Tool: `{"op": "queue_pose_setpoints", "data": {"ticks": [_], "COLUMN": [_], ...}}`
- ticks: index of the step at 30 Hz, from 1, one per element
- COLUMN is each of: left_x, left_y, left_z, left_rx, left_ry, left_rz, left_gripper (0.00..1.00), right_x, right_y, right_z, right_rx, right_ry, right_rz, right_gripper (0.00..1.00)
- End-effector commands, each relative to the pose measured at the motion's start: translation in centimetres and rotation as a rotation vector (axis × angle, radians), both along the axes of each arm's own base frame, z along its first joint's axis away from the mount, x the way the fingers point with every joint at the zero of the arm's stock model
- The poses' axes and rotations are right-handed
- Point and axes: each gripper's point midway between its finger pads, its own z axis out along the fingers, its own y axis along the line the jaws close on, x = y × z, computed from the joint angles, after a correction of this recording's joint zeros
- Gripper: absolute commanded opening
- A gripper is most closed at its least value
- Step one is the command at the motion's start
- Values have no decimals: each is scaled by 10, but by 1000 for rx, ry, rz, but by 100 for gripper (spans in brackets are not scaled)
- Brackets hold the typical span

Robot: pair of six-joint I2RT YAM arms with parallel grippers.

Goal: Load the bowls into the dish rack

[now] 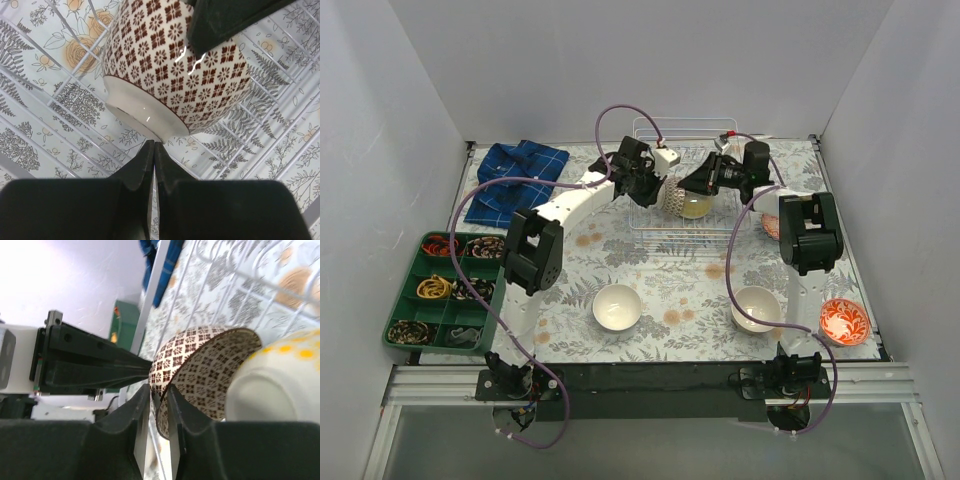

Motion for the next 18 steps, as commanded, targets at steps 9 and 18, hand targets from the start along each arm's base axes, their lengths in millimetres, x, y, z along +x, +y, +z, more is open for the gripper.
{"op": "queue_pose_setpoints", "data": {"ticks": [9, 18], "left_x": [17, 20], "left_y": [-23, -39], "left_z": [19, 22], "left_rx": [-76, -124], "left_ry": [-59, -63], "left_rz": [-25, -37], "left_gripper": [0, 0], "right_x": [54, 40], "right_y": [-34, -78], "right_z": [50, 41], "right_rx": [-387, -590], "right_ry": [-318, -327], "right_rz": [-210, -308], "right_gripper": [40, 41]}}
